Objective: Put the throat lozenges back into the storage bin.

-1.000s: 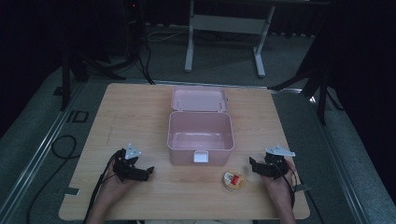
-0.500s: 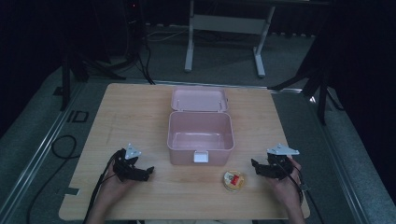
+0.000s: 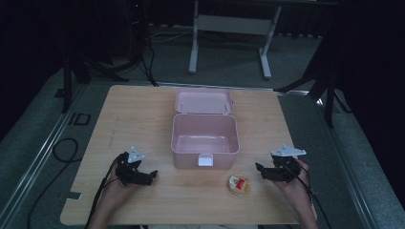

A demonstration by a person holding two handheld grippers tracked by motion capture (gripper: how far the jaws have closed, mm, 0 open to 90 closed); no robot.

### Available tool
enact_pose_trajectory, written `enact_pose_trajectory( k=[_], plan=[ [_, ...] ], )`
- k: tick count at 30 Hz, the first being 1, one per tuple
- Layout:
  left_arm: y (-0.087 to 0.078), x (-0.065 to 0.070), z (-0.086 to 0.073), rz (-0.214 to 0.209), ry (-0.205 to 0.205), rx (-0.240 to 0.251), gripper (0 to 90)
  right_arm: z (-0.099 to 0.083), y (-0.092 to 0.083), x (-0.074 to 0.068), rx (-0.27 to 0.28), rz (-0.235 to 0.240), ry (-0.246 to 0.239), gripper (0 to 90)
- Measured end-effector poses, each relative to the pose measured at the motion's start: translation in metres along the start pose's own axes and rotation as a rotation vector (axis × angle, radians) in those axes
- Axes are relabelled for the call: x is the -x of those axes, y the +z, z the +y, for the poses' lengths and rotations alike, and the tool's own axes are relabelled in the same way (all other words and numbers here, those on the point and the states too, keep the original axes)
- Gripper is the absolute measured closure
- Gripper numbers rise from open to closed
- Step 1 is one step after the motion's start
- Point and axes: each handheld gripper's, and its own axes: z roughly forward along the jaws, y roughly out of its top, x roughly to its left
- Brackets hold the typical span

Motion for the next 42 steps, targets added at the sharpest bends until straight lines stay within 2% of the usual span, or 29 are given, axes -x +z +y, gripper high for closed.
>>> enact_pose_trajectory(
  k=[5,19,32,42],
  plan=[
    [0.0,0.0,0.0,0.0,0.0,0.0,0.9,0.003,-0.003,-0.004,-0.015,0.024,-0.024,23.6],
    [0.0,0.0,0.0,0.0,0.0,0.0,0.9,0.009,-0.006,-0.018,-0.049,0.055,-0.08,20.2],
    [0.0,0.0,0.0,0.0,0.0,0.0,0.9,0.013,-0.005,-0.03,-0.066,0.096,-0.075,18.2],
    [0.0,0.0,0.0,0.0,0.0,0.0,0.9,0.016,-0.006,-0.04,-0.084,0.101,-0.094,17.8]
  ],
)
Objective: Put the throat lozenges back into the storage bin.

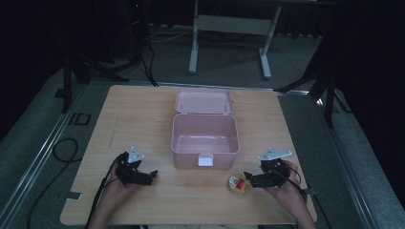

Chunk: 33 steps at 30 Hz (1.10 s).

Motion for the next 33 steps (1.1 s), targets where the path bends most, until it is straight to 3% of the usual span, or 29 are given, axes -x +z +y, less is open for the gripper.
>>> enact_pose_trajectory(
  k=[13,33],
  plan=[
    [0.0,0.0,0.0,0.0,-0.001,0.0,0.9,0.006,0.002,-0.015,-0.026,0.005,-0.019,12.5],
    [0.0,0.0,0.0,0.0,0.0,0.0,0.9,0.006,0.016,-0.029,-0.075,0.025,-0.033,12.1]
  ],
)
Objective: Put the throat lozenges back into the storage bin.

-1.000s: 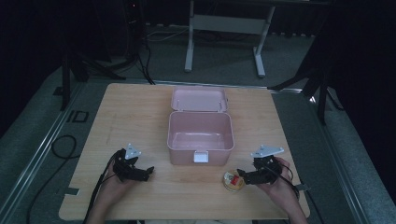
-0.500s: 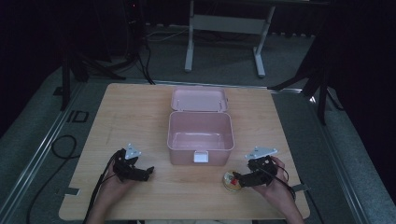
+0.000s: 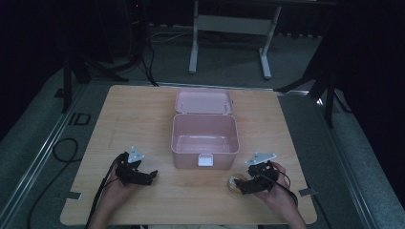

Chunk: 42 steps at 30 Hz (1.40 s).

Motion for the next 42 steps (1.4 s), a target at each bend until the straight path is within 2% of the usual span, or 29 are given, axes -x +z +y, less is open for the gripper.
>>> enact_pose_trajectory(
  k=[13,25,35,42],
  plan=[
    [0.0,0.0,0.0,0.0,0.0,0.0,0.9,0.0,0.013,-0.01,-0.037,0.017,-0.006,11.5],
    [0.0,0.0,0.0,0.0,0.0,0.0,1.0,-0.001,0.026,-0.015,-0.069,0.018,-0.032,11.5],
    [0.0,0.0,0.0,0.0,0.0,0.0,0.9,-0.001,0.035,-0.02,-0.105,0.017,-0.054,11.8],
    [0.0,0.0,0.0,0.0,0.0,0.0,0.9,-0.001,0.04,-0.02,-0.151,0.026,-0.069,15.0]
  ],
)
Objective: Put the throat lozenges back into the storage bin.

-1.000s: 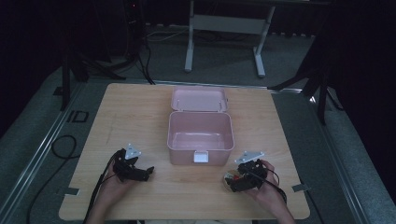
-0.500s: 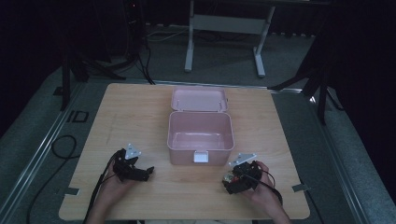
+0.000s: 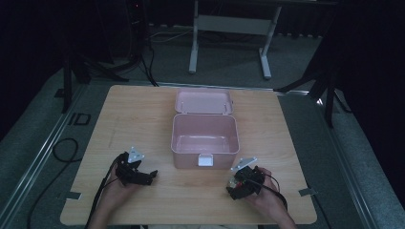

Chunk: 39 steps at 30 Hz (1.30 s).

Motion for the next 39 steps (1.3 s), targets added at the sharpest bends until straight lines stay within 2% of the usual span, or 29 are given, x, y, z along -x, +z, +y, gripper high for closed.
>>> enact_pose_trajectory(
  k=[3,11,25,39],
  plan=[
    [0.0,0.0,0.0,0.0,0.0,0.0,0.9,0.0002,0.0004,-0.0002,-0.011,-0.003,-0.016,18.7],
    [0.0,0.0,0.0,0.0,0.0,0.0,0.9,-0.0004,0.0001,0.0009,-0.038,0.001,-0.021,19.3],
    [0.0,0.0,0.0,0.0,0.0,0.0,0.9,0.0012,-0.004,0.0022,-0.159,0.006,-0.11,19.9],
    [0.0,0.0,0.0,0.0,0.0,0.0,1.0,0.0047,-0.0039,0.0047,-0.223,0.026,-0.144,19.9]
  ],
)
